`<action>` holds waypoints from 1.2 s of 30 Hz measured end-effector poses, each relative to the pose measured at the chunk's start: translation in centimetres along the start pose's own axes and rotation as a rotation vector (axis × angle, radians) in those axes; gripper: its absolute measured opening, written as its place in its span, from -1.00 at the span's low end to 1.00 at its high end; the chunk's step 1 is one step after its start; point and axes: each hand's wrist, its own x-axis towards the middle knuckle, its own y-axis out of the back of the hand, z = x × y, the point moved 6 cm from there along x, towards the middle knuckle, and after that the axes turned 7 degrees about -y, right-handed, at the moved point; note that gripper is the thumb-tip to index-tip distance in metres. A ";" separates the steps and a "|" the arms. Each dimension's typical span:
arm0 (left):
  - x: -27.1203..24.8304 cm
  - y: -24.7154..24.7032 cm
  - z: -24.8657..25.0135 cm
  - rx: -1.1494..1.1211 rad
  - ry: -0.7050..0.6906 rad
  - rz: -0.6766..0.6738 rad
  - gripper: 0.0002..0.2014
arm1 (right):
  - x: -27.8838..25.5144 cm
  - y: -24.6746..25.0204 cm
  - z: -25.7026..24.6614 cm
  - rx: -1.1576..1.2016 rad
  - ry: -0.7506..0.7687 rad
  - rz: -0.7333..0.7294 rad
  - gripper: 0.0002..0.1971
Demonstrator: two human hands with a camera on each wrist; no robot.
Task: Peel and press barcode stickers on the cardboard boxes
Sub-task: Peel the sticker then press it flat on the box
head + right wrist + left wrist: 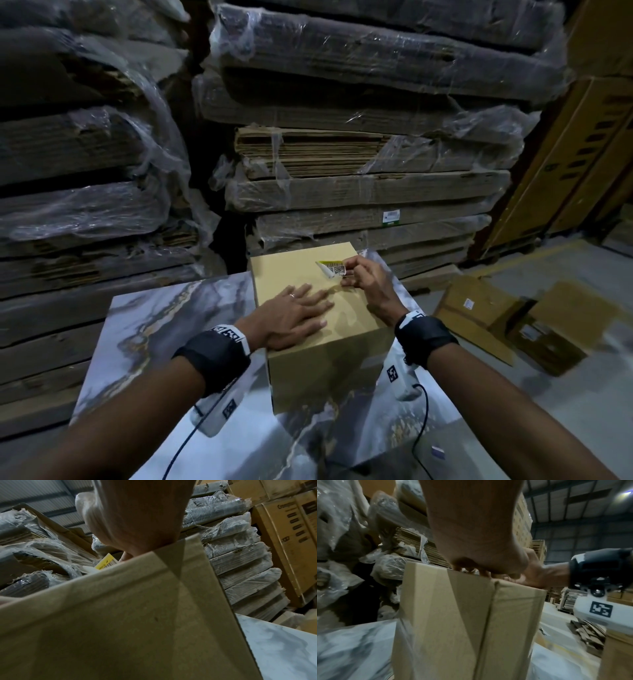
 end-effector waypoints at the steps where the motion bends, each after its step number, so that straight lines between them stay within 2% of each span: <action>1: -0.4 -0.1 -0.2 0.003 -0.008 -0.001 -0.41 | 0.1 0.0 0.0 -0.004 0.000 -0.003 -0.69; 3: -1.3 0.1 -1.3 0.011 0.071 0.003 -0.36 | 0.0 0.1 0.2 -0.017 -0.008 -0.016 -0.70; 7: -2.3 0.6 -3.3 0.045 0.335 0.010 0.03 | -0.1 0.1 -0.1 -0.046 -0.005 -0.012 -0.68; 8: -2.4 0.4 -3.4 0.039 0.403 0.018 0.07 | -0.1 0.1 -0.1 -0.061 -0.003 -0.020 -0.67; 12: -2.9 -1.3 -2.6 -0.052 0.662 0.110 -0.20 | -0.3 0.4 0.2 -0.223 0.038 0.021 -0.58; 16: -3.4 -1.8 -1.6 -0.170 0.861 0.215 -0.17 | -1.1 0.9 0.3 -0.755 0.106 0.123 -0.30; 18: -3.5 -1.9 -1.0 -0.249 0.903 0.273 -0.15 | -1.5 0.9 0.9 -0.893 0.024 0.150 -0.20; 20: -3.6 -1.7 -0.6 -0.288 0.916 0.350 -0.14 | -1.6 0.6 1.2 -0.934 -0.057 0.130 -0.21; 24: -3.8 -1.5 0.0 -0.303 0.961 0.407 -0.17 | -1.7 -0.3 0.9 -0.944 -0.084 0.093 -0.24; 29: -5.6 -1.1 1.8 -0.300 1.020 0.495 -0.31 | -2.7 -1.4 1.0 -0.913 -0.042 0.075 -0.26; 36: -11.6 -0.7 5.0 -0.252 1.177 0.651 -0.41 | -5.9 -5.1 -0.6 -0.843 0.082 -0.032 -0.26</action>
